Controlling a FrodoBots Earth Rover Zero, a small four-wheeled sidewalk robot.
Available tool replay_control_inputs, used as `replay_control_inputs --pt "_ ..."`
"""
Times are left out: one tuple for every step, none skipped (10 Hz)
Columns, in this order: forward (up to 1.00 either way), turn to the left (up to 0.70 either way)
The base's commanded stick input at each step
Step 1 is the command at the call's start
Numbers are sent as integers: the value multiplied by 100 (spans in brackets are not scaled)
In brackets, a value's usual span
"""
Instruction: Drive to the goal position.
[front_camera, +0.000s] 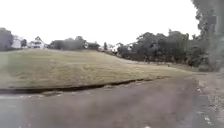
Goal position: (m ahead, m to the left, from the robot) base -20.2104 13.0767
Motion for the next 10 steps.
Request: replay_control_inputs --pt "0 45" --pt "0 45" --pt "0 45" --pt "0 45" --pt "0 45" --pt "0 45" --pt "0 45" --pt "0 45" --pt "0 45" --pt "0 45"
